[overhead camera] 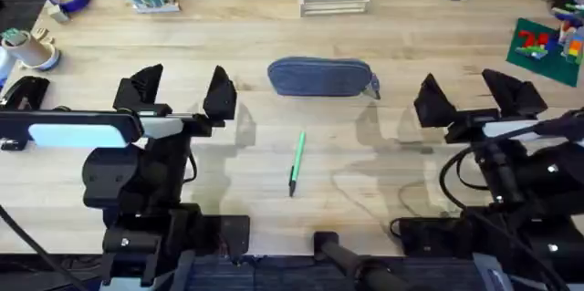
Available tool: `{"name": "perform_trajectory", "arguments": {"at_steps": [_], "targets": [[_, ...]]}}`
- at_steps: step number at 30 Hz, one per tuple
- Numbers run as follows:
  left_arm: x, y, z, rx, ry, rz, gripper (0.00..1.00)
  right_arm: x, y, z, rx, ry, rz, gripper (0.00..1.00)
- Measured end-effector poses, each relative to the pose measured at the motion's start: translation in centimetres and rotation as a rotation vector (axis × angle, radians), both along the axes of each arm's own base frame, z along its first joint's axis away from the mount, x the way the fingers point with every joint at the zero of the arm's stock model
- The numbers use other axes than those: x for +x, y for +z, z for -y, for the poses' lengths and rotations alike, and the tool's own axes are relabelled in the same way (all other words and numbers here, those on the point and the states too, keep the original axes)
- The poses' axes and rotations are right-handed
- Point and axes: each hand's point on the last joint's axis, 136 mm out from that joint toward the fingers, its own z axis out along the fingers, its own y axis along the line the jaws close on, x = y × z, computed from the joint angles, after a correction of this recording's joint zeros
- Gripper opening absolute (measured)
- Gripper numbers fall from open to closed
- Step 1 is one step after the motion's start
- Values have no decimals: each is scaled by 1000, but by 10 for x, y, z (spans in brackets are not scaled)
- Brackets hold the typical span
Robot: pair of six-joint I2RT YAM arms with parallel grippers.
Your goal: Unzip the bag, pick up the pens from the table one at a time and place them inside, then zip the bag closed.
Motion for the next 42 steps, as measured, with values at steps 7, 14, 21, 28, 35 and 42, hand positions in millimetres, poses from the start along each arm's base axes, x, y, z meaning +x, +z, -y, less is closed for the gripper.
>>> {"name": "perform_trajectory", "arguments": {"at_steps": [7,14,21,28,35,42], "targets": [[-1,-13,0,0,0,-53,995,0,-1,0,0,-1,-5,997],[-1,-13,0,0,0,-52,995,0,-1,1,0,-3,-6,998],[0,-11,0,0,0,-44,995,0,2,1,0,-3,6,997],[-4,10,-1,15,4,-14,995,-1,19,1,-12,-3,44,996],[-21,93,-5,33,28,90,995,-19,90,0,-16,-3,124,996],[-16,173,-5,56,29,-60,994,-38,172,0,-16,-3,57,996]]}}
